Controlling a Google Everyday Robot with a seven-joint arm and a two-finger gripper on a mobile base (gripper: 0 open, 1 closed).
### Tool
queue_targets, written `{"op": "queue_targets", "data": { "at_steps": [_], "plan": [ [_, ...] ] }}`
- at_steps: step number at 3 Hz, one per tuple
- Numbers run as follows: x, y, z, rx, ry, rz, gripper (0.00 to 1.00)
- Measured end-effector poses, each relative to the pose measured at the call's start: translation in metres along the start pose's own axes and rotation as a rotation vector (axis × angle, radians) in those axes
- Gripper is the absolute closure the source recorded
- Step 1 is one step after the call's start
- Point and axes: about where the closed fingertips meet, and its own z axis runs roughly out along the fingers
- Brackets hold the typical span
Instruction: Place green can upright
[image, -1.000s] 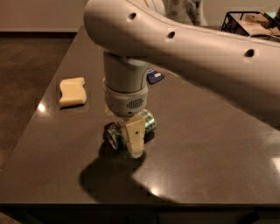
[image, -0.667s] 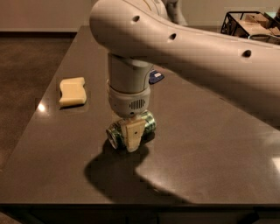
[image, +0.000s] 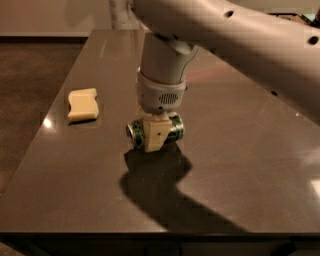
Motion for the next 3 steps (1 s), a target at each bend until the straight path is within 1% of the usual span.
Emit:
{"op": "queue_targets", "data": {
  "at_steps": [1, 2, 3],
  "plan": [
    [0.0, -0.013, -0.031, 0.039, -0.093, 0.059, 1.0],
    [0.006, -0.022, -0.056, 0.08, -0.241, 0.164, 1.0],
    [0.011, -0.02, -0.07, 0.1, -0.412, 0.283, 1.0]
  ]
}}
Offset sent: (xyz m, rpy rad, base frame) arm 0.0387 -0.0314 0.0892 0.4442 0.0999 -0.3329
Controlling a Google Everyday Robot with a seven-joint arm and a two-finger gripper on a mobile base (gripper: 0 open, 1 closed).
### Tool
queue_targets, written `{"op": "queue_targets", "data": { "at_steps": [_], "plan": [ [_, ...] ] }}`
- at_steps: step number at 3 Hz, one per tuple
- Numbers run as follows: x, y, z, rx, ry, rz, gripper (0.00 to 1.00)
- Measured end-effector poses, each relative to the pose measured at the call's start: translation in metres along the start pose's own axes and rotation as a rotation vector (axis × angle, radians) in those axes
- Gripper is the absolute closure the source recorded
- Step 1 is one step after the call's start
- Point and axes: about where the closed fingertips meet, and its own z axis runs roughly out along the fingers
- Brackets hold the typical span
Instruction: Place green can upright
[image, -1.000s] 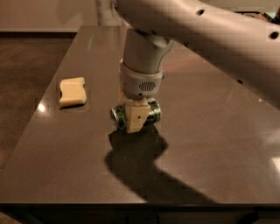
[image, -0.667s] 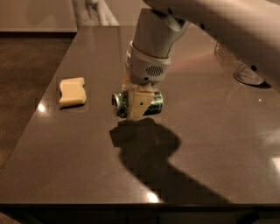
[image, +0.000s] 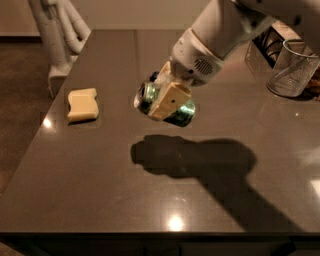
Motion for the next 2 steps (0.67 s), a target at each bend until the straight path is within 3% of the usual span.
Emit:
{"op": "queue_targets", "data": {
  "at_steps": [2],
  "plan": [
    [-0.0051, 0.0086, -0.0126, -0.013, -0.372, 0.221, 1.0]
  ]
}}
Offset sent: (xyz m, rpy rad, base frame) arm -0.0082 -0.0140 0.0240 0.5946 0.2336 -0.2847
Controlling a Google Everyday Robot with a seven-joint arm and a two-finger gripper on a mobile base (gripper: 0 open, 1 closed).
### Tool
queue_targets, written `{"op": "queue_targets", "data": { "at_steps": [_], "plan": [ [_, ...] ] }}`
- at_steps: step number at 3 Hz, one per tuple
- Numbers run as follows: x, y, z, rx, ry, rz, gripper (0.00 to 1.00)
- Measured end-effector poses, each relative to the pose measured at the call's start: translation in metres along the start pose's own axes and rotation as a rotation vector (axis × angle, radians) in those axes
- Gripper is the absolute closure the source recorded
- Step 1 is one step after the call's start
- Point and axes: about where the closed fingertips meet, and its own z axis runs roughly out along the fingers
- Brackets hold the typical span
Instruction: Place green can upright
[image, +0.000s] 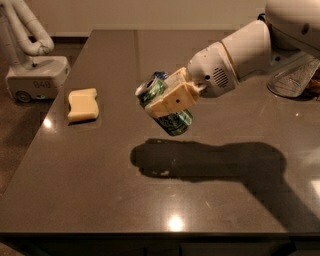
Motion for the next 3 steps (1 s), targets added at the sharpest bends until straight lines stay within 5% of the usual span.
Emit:
{"op": "queue_targets", "data": {
  "at_steps": [2, 3],
  "plan": [
    [-0.0028, 0.0068, -0.002, -0.008, -0.319, 0.088, 1.0],
    [0.0034, 0.0063, 0.0044, 0.017, -0.428, 0.015, 1.0]
  ]
}}
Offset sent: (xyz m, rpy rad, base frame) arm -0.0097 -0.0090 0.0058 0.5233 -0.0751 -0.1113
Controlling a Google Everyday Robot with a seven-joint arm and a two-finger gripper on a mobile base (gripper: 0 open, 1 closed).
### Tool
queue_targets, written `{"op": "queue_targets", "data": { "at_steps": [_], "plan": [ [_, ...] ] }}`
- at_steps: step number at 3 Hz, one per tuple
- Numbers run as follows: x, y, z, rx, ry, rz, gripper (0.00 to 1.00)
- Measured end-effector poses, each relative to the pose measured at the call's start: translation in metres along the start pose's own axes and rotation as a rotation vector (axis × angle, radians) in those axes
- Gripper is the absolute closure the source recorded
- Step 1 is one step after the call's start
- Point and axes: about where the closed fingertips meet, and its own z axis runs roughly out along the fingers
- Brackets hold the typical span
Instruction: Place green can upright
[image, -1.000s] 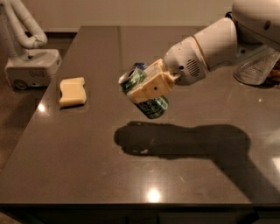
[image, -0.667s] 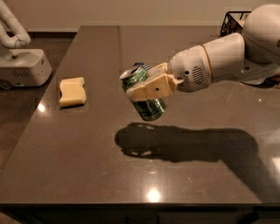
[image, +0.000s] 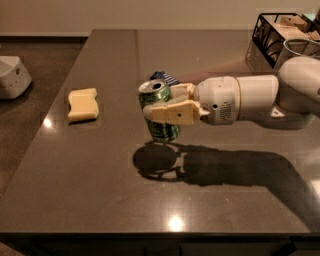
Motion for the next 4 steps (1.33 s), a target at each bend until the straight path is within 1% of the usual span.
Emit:
{"op": "queue_targets", "data": {
  "at_steps": [1, 2, 3, 4],
  "plan": [
    [0.008, -0.003, 0.001, 0.025, -0.06, -0.073, 1.0],
    [0.015, -0.01, -0.003, 0.058, -0.102, -0.103, 1.0],
    [0.022, -0.021, -0.008, 0.097, -0.139, -0.114, 0.84],
    [0.032, -0.033, -0.013, 0.145, -0.159, -0.112, 0.61]
  ]
}}
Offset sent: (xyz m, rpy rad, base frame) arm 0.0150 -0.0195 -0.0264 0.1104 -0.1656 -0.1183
